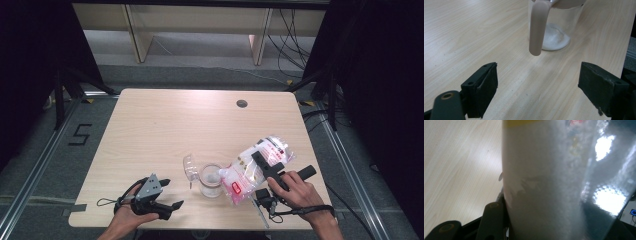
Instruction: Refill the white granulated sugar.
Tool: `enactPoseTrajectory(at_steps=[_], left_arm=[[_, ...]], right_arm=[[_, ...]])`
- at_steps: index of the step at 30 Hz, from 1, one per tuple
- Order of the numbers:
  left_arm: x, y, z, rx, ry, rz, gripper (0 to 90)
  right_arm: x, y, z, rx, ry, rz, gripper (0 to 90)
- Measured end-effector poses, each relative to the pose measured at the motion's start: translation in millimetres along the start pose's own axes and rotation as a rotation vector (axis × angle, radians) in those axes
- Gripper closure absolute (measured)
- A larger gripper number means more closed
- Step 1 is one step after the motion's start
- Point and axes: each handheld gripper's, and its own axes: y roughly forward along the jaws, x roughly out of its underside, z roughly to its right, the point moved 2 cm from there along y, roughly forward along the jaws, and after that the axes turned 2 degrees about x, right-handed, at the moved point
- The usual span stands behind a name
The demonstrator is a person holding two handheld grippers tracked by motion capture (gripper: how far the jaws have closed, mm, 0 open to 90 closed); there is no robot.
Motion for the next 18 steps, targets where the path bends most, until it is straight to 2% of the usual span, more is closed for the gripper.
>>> enactPoseTrajectory(at_steps=[18], left_arm=[[-0.1,-0.3,-0.1,-0.001,0.001,-0.001,15.5]], right_arm=[[0.7,0.2,-0.8,-0.002,0.008,0.004,54.6]])
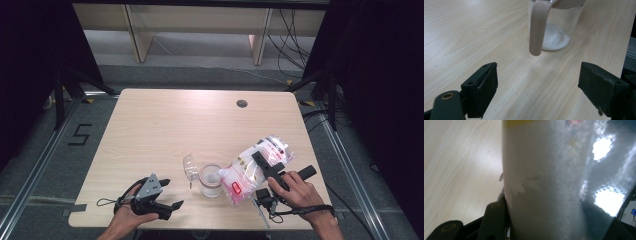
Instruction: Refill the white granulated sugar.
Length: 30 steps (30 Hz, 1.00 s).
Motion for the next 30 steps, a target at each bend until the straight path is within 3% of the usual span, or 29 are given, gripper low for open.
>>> enactPoseTrajectory(at_steps=[23,25,27,30], left_arm=[[-0.1,-0.7,-0.6,-0.008,0.007,-0.005,15.5],[-0.2,-0.8,-0.7,-0.008,0.008,-0.005,15.5],[-0.1,-0.8,-0.7,-0.007,0.008,-0.005,15.5],[-0.5,-0.8,-0.8,0.000,0.008,-0.001,15.5]], right_arm=[[-1.2,-0.5,-1.1,-0.009,0.028,0.004,57.0],[-1.4,-0.4,0.9,-0.005,0.003,0.008,57.2],[-1.0,-0.5,-0.8,-0.011,0.023,0.004,57.3],[-0.3,-0.5,1.0,-0.011,0.009,0.010,57.5]])
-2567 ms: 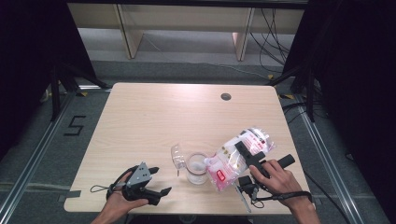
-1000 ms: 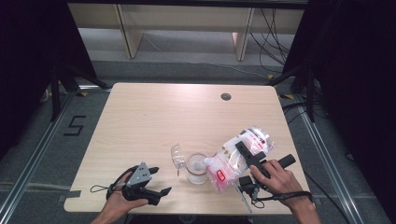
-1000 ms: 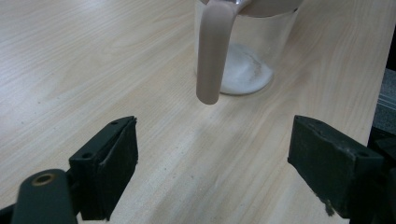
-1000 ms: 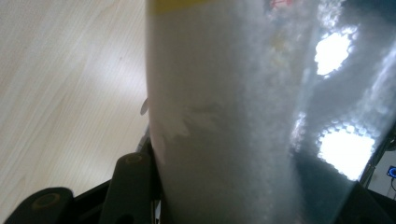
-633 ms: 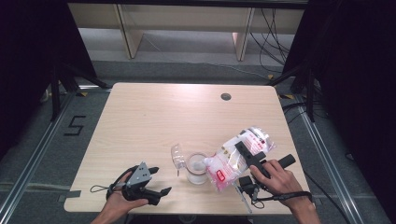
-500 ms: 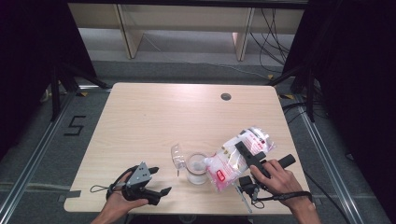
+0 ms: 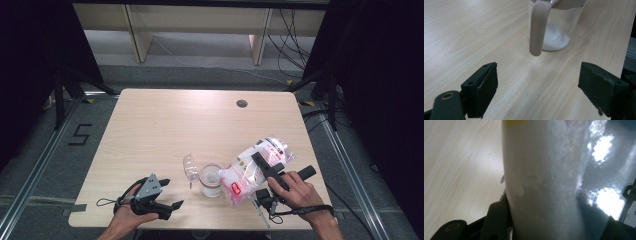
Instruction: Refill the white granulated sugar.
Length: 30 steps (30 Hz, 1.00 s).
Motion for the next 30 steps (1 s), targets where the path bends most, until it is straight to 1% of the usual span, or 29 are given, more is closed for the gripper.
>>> enactPoseTrajectory(at_steps=[1,2,3,4,5,7,8,9,10,11,12,15,17,18,19,20,21,22,24,27,30], left_arm=[[0.1,0.0,0.2,0.000,-0.004,0.000,15.5],[0.0,0.1,0.1,-0.003,0.001,0.002,15.5],[0.1,0.2,0.3,-0.004,0.000,0.001,15.5],[0.3,0.0,0.1,-0.008,0.000,-0.004,15.5],[0.3,0.1,0.1,-0.007,0.000,-0.003,15.5],[0.1,0.3,0.3,-0.003,-0.001,0.002,15.5],[-0.1,0.1,-0.1,-0.003,0.006,0.001,15.5],[0.0,0.2,0.1,-0.003,0.002,0.001,15.5],[0.2,0.3,0.3,-0.004,-0.002,0.001,15.5],[0.1,0.3,0.2,-0.004,-0.001,0.001,15.5],[0.1,0.3,0.2,-0.004,-0.001,0.001,15.5],[0.3,0.1,0.1,-0.007,-0.002,-0.003,15.5],[0.2,0.4,0.3,-0.004,-0.002,0.001,15.5],[0.3,0.3,0.3,-0.007,-0.004,-0.001,15.5],[0.2,0.3,0.1,-0.005,0.001,0.000,15.5],[0.2,0.0,-0.2,-0.007,0.004,-0.004,15.5],[0.3,0.4,0.6,-0.004,-0.006,0.002,15.5],[0.2,0.3,0.4,-0.004,-0.002,0.001,15.5],[0.1,0.2,0.2,-0.004,-0.001,0.001,15.5],[0.1,0.1,0.2,-0.004,0.001,0.001,15.5],[0.0,0.1,0.2,-0.004,0.000,0.001,15.5]], right_arm=[[0.3,0.0,0.3,0.001,-0.001,0.001,57.6],[0.6,0.0,0.4,0.003,0.001,0.001,57.6],[0.9,-0.2,0.4,0.005,0.010,0.000,57.7],[0.7,1.0,2.6,0.012,-0.012,0.018,57.7],[0.9,0.6,2.6,0.001,-0.009,0.012,57.7],[1.3,0.5,1.2,0.010,0.007,0.014,57.8],[1.3,0.3,0.7,0.009,0.010,0.011,57.8],[0.7,0.7,2.9,-0.001,-0.012,0.014,57.9],[0.7,0.5,2.7,-0.004,-0.010,0.011,57.9],[0.7,0.9,2.5,0.002,-0.006,0.020,57.9],[0.9,0.4,1.6,-0.004,0.003,0.015,57.9],[1.0,0.5,2.2,-0.005,0.002,0.016,58.0],[1.3,-0.5,1.3,-0.005,0.015,0.007,58.1],[1.3,-0.4,1.6,-0.005,0.013,0.008,58.1],[1.0,0.3,3.6,0.002,-0.005,0.021,58.1],[1.1,0.2,3.8,0.002,-0.005,0.021,58.1],[1.5,-0.1,2.5,-0.005,0.011,0.015,58.1],[1.6,-0.2,2.4,-0.006,0.012,0.014,58.1],[2.1,-1.4,0.7,-0.011,0.030,-0.001,58.2],[1.9,-1.3,2.5,-0.003,0.013,0.005,58.2],[1.7,-1.5,2.7,-0.006,0.011,0.006,58.3]])
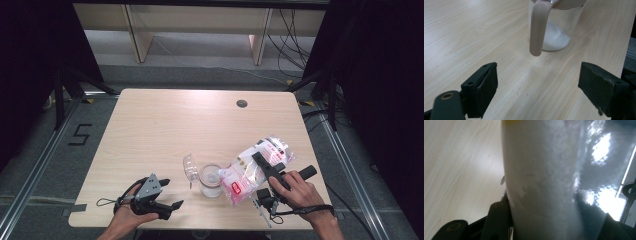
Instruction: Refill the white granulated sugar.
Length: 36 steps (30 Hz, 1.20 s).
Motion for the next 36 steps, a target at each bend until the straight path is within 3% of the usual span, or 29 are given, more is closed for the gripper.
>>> enactPoseTrajectory(at_steps=[2,5,12,13,14,17,22,23,25,28,30,33,36], left_arm=[[-0.1,-0.1,-0.1,0.004,0.000,-0.002,15.5],[0.0,-0.1,0.0,0.000,0.000,0.000,15.5],[0.1,0.1,0.1,0.000,-0.001,0.001,15.5],[-0.1,0.0,-0.2,0.000,0.005,0.000,15.5],[0.0,-0.1,0.0,0.000,0.001,0.000,15.5],[0.0,-0.2,0.3,0.004,-0.007,0.000,15.5],[0.0,-0.2,0.3,0.001,-0.006,0.000,15.5],[-0.2,-0.5,0.1,-0.001,0.000,-0.002,15.5],[-0.2,-0.1,1.0,0.000,-0.014,0.005,15.5],[-0.1,-0.5,0.4,-0.002,-0.007,-0.003,15.5],[-0.2,-0.1,1.0,0.000,-0.013,0.004,15.5],[-0.2,-0.5,0.1,0.000,0.000,-0.002,15.5],[-0.1,-0.5,0.4,-0.001,-0.006,-0.003,15.5]], right_arm=[[-0.7,1.3,1.7,0.016,-0.023,0.021,58.3],[-0.6,-0.1,-0.5,0.006,0.002,0.002,58.4],[-2.2,-0.5,0.1,-0.007,-0.019,-0.001,58.6],[-2.5,0.0,-0.3,0.007,-0.021,0.002,58.6],[-3.0,0.9,1.5,0.010,-0.042,0.017,58.7],[-2.8,0.6,-0.4,0.002,-0.026,0.008,58.7],[-3.1,0.6,1.7,0.011,-0.043,0.015,58.8],[-2.2,-0.6,-1.9,0.001,0.008,-0.001,58.8],[-3.2,0.6,2.3,0.011,-0.044,0.020,58.8],[-3.2,0.6,2.1,0.008,-0.042,0.021,58.8],[-2.6,-0.4,-1.6,-0.002,-0.009,-0.001,58.9],[-2.4,-0.1,0.8,-0.009,-0.037,0.002,58.9],[-2.1,-0.7,0.2,-0.011,-0.030,-0.004,59.0]])
